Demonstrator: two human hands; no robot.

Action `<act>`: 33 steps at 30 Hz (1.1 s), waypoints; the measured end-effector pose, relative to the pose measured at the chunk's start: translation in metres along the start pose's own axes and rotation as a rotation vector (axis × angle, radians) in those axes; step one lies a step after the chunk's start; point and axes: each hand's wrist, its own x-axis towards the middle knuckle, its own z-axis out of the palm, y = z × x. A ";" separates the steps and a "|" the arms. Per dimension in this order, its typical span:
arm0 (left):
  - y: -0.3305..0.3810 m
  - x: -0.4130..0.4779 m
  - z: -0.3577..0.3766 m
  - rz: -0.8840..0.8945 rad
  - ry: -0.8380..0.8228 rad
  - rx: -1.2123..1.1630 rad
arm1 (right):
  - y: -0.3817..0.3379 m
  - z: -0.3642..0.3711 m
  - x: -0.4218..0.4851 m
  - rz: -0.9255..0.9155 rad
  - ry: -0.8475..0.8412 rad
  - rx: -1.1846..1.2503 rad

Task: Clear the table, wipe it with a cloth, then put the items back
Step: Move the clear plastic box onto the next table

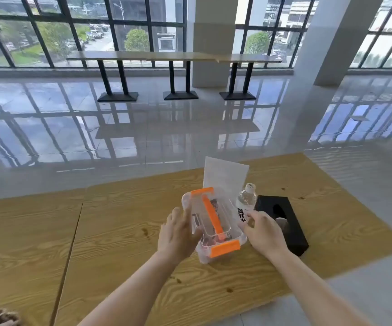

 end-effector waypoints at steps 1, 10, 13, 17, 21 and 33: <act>0.003 0.004 0.005 -0.044 -0.035 -0.062 | 0.006 0.003 0.005 0.026 -0.018 0.001; 0.014 0.017 0.028 -0.357 -0.045 -0.415 | 0.027 0.023 0.032 0.133 -0.230 0.049; 0.016 0.015 0.030 -0.384 -0.039 -0.453 | 0.028 0.028 0.037 0.136 -0.275 0.065; 0.020 0.015 0.032 -0.452 -0.018 -0.534 | 0.032 0.036 0.044 0.143 -0.238 0.098; 0.016 0.015 0.030 -0.521 0.012 -0.567 | 0.029 0.039 0.043 0.147 -0.214 0.174; -0.014 -0.021 -0.025 -0.611 0.211 -0.680 | -0.031 0.053 0.044 -0.008 -0.286 0.255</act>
